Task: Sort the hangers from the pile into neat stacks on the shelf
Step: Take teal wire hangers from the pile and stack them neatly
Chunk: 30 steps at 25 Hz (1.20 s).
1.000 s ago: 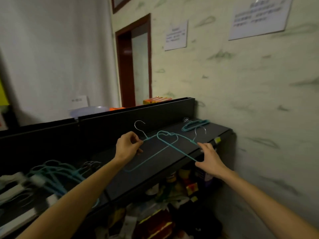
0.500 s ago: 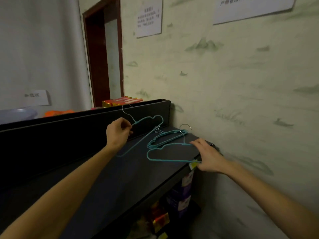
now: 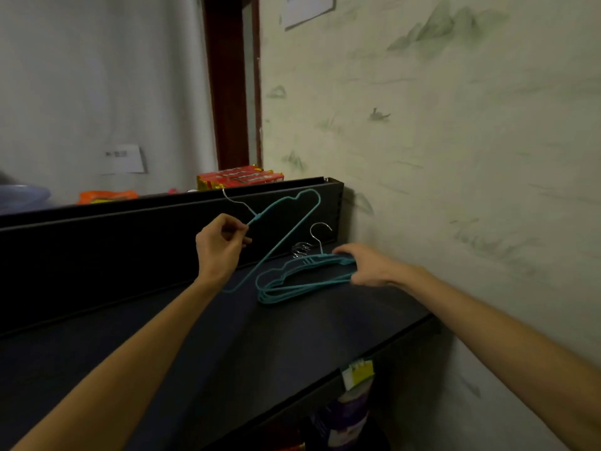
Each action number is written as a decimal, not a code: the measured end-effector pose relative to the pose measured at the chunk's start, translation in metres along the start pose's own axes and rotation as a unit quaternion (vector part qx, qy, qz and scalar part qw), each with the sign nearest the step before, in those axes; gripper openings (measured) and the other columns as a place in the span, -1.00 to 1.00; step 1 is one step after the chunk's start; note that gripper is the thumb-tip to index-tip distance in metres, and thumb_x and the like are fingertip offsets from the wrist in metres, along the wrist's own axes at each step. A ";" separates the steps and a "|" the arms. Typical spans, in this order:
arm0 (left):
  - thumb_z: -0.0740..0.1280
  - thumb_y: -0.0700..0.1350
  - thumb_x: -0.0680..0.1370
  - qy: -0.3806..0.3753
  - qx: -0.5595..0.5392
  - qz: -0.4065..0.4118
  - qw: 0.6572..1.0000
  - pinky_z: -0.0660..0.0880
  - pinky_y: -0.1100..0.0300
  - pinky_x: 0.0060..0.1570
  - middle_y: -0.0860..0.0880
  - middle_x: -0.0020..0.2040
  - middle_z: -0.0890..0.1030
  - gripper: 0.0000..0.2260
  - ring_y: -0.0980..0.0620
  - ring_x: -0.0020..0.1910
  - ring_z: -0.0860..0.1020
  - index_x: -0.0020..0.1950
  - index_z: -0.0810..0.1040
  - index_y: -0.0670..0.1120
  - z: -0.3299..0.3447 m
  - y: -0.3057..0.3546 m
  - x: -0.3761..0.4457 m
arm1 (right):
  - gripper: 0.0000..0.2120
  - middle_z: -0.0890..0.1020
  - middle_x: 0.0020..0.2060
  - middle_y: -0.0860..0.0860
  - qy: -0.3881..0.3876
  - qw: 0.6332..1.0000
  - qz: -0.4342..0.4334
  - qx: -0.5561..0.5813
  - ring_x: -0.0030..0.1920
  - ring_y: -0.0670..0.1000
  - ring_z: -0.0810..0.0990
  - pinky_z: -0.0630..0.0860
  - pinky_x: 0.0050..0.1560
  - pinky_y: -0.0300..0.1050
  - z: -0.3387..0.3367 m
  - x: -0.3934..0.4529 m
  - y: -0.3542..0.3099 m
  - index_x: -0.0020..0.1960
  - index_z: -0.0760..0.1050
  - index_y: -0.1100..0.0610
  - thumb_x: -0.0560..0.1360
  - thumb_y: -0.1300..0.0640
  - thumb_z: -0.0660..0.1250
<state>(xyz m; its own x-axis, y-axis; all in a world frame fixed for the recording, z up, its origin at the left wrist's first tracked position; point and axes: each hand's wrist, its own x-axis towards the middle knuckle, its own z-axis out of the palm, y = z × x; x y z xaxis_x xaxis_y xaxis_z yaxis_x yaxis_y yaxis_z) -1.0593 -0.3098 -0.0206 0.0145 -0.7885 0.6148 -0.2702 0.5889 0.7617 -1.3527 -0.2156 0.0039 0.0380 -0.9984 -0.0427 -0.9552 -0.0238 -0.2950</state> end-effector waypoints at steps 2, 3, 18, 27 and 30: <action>0.41 -0.28 0.58 0.029 0.009 0.002 1.000 0.65 0.14 -0.21 -0.07 -0.15 0.68 -0.93 0.05 -0.25 0.71 -0.07 0.57 -0.15 0.010 0.004 0.006 | -0.29 0.50 0.35 0.13 -0.027 0.999 -0.021 0.004 0.28 0.10 0.50 0.46 0.30 -0.05 -0.006 0.029 0.017 0.47 0.37 0.14 0.34 0.17 0.45; 0.41 -0.28 0.58 0.030 0.018 -0.004 0.999 0.65 0.14 -0.21 -0.08 -0.15 0.68 -0.93 0.05 -0.25 0.71 -0.08 0.57 -0.15 0.016 0.002 0.010 | -0.29 0.49 0.35 0.12 -0.038 0.999 -0.033 0.010 0.28 0.09 0.50 0.46 0.29 -0.06 -0.007 0.042 0.025 0.47 0.37 0.13 0.34 0.18 0.45; 0.42 -0.35 0.55 0.024 0.142 -0.015 0.989 0.66 0.17 -0.19 -0.06 -0.16 0.68 -0.91 0.05 -0.23 0.71 -0.06 0.63 -0.18 0.031 0.002 -0.005 | -0.21 0.31 0.51 0.05 -0.174 0.976 -0.129 0.000 0.50 0.11 0.28 0.30 0.48 0.04 0.003 0.104 0.058 0.54 0.28 -0.05 0.39 0.22 0.51; 0.44 -0.34 0.54 0.007 0.166 -0.008 0.986 0.66 0.20 -0.22 -0.05 -0.19 0.68 -0.89 0.08 -0.26 0.71 -0.08 0.63 -0.14 0.026 0.007 -0.004 | -0.20 0.32 0.51 0.03 -0.178 0.974 -0.141 -0.021 0.50 0.11 0.30 0.30 0.50 0.08 -0.006 0.110 0.059 0.55 0.27 -0.01 0.40 0.19 0.54; 0.43 -0.34 0.54 0.003 0.162 -0.007 0.987 0.65 0.20 -0.22 -0.05 -0.19 0.68 -0.90 0.06 -0.25 0.71 -0.07 0.64 -0.15 0.027 0.008 -0.005 | -0.19 0.30 0.52 0.02 -0.189 0.973 -0.131 -0.019 0.51 0.10 0.28 0.28 0.50 0.06 -0.006 0.109 0.062 0.55 0.26 -0.02 0.40 0.20 0.53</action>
<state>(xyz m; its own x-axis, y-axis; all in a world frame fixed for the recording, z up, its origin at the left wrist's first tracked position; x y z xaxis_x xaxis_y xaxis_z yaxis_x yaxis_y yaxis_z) -1.0877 -0.3060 -0.0226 0.0249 -0.7946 0.6067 -0.5632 0.4902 0.6652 -1.4097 -0.3258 -0.0133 0.3806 -0.8671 -0.3214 -0.9078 -0.2842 -0.3084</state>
